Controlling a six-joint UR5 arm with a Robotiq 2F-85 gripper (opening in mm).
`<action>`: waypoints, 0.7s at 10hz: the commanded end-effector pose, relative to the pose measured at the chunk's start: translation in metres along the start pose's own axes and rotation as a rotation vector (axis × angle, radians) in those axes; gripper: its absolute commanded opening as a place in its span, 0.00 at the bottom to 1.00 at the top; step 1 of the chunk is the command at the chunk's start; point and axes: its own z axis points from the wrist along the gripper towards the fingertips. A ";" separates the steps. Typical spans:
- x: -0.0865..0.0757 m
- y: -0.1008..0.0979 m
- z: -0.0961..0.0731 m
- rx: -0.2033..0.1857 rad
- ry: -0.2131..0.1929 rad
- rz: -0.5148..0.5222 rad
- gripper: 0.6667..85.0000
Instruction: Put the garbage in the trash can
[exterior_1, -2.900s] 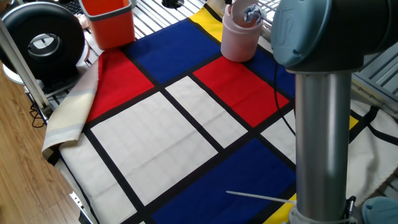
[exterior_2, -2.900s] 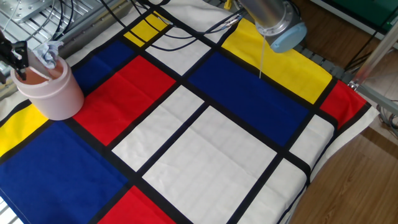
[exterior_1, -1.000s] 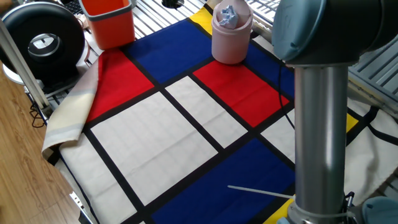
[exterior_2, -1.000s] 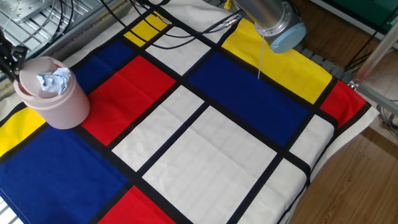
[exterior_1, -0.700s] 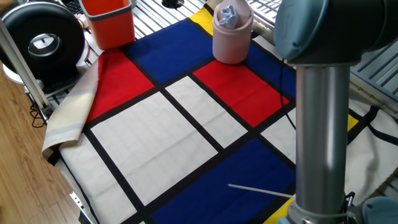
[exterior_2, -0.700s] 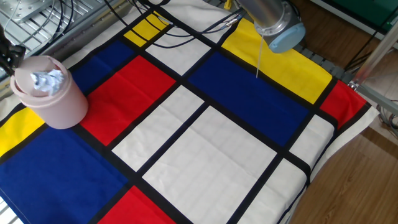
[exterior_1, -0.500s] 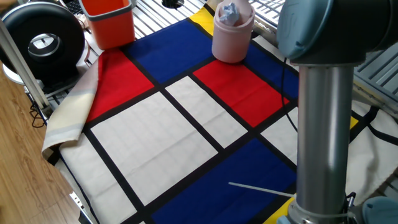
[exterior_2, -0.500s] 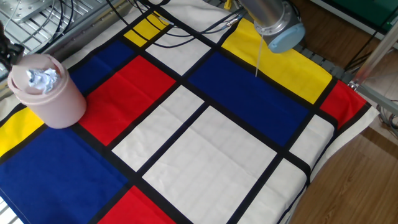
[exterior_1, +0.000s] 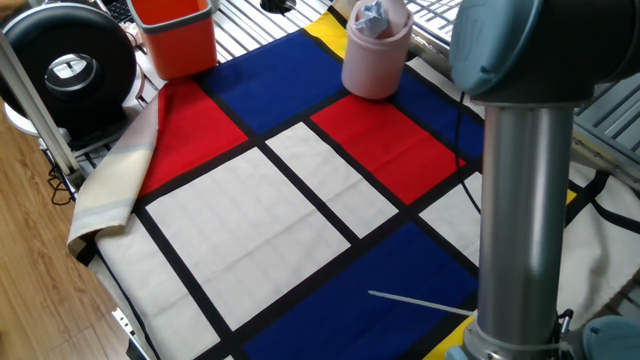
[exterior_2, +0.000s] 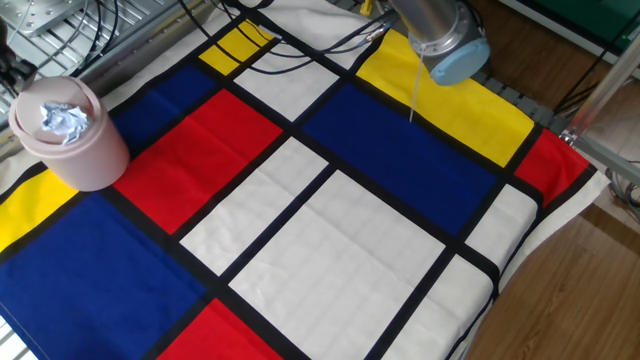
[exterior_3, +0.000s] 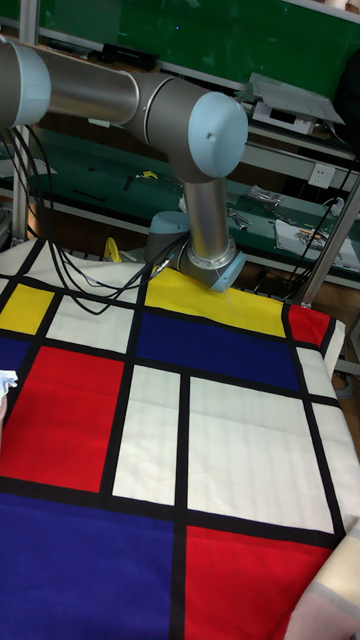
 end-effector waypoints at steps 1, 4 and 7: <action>0.008 -0.002 -0.002 -0.003 -0.008 0.067 0.00; 0.008 0.012 -0.004 -0.032 -0.020 0.123 0.00; 0.011 0.015 -0.005 -0.035 -0.025 0.142 0.00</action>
